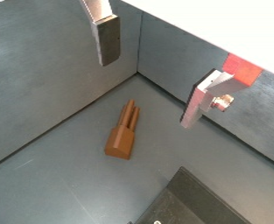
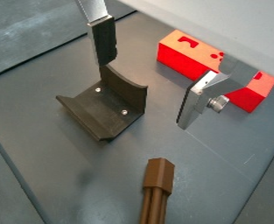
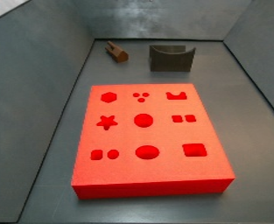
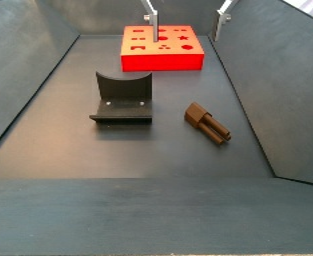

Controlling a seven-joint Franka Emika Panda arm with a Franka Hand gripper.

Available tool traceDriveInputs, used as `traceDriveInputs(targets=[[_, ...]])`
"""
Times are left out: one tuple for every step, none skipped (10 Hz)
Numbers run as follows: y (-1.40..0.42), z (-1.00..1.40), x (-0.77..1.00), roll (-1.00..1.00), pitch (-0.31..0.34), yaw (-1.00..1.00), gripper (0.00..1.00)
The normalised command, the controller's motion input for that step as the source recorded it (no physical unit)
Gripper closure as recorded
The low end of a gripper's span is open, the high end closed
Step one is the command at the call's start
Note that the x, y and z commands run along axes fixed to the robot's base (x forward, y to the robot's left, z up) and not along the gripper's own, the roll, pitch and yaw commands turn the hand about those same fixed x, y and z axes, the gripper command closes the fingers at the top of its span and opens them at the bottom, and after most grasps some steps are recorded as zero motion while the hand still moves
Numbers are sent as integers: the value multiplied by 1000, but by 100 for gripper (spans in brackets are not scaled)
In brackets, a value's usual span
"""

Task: Pick up the 3 prong object. Move up. Place the 3 prong object on the fixture. Regrasp the 3 prong object. Move to above the board. Insert the 3 prong object.
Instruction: Pick up the 3 prong object.

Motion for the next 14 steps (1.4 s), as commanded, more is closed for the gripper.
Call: traceDriveInputs(targets=[[137, -314, -103, 0, 0, 0, 0], [57, -880, -377, 0, -51, 297, 0], [0, -1000, -234, 19, -43, 543, 0], [0, -1000, -186, 0, -49, 686, 0], [0, -986, -123, 0, -64, 723, 0], [-20, -974, -60, 0, -81, 634, 0], [-20, -1000, 0, 0, -57, 577, 0], [-51, -1000, 0, 0, -50, 477, 0], [-69, -1000, 6, 0, -47, 440, 0], [-91, -1000, 0, 0, -51, 406, 0], [-60, -1000, 0, 0, -56, 386, 0], [-26, -1000, 0, 0, -60, 389, 0], [0, -974, 0, 0, -114, 340, 0], [0, -926, 0, -7, -153, 274, 0]])
